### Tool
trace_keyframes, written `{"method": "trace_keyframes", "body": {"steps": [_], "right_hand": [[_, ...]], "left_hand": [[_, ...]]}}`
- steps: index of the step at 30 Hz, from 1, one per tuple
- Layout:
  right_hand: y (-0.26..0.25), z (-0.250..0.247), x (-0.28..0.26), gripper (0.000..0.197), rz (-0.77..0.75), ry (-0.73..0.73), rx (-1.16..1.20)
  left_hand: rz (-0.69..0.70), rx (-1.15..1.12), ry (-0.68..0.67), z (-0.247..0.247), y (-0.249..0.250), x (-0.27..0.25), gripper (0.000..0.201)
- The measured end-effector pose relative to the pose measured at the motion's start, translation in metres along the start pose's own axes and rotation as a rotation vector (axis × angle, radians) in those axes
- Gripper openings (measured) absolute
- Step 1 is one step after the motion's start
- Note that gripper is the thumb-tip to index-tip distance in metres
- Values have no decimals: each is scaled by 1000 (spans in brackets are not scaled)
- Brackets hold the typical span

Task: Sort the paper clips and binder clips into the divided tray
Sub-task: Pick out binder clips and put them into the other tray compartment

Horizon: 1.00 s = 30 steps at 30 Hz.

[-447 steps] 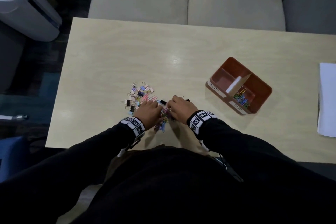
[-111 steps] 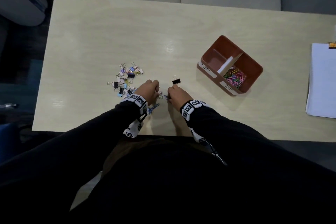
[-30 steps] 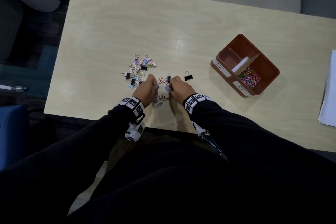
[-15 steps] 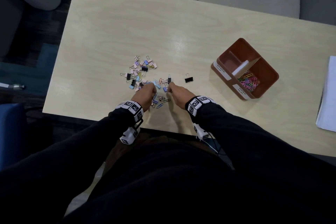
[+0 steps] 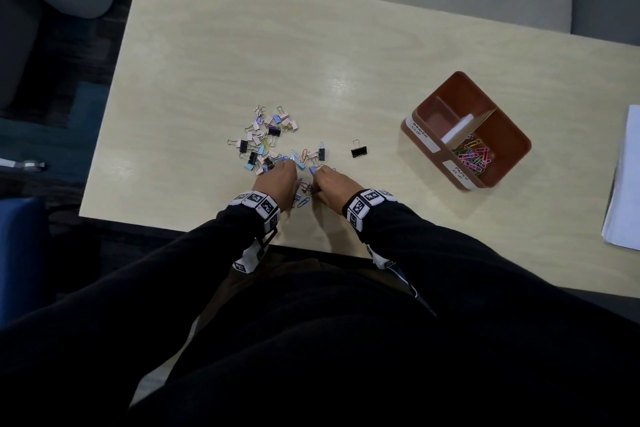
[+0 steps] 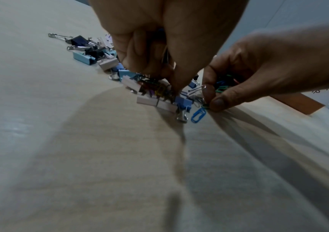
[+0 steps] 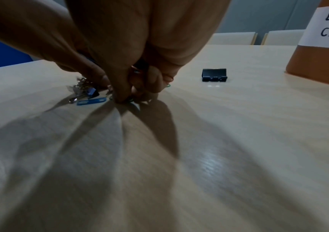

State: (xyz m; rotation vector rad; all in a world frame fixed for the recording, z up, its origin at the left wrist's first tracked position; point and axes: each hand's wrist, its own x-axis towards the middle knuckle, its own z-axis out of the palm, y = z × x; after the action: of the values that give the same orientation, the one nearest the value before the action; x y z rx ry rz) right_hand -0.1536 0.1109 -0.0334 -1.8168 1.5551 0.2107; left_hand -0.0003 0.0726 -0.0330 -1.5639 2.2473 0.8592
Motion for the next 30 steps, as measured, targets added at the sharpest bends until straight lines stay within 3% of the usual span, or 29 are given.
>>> {"method": "trace_keyframes", "body": {"steps": [6, 10, 16, 25, 30], "right_hand": [[5, -13, -1, 21, 38, -31, 31], [16, -34, -15, 11, 50, 22, 164], [50, -72, -43, 32, 128, 306, 353], [116, -117, -97, 26, 310, 733, 510], [154, -117, -126, 24, 517, 915, 573]], "left_hand": [[-3, -138, 42, -10, 2, 5, 21], [15, -197, 58, -27, 16, 9, 23], [142, -331, 86, -54, 64, 24, 18], [376, -356, -10, -76, 191, 43, 15], [463, -323, -21, -71, 255, 52, 6]]}}
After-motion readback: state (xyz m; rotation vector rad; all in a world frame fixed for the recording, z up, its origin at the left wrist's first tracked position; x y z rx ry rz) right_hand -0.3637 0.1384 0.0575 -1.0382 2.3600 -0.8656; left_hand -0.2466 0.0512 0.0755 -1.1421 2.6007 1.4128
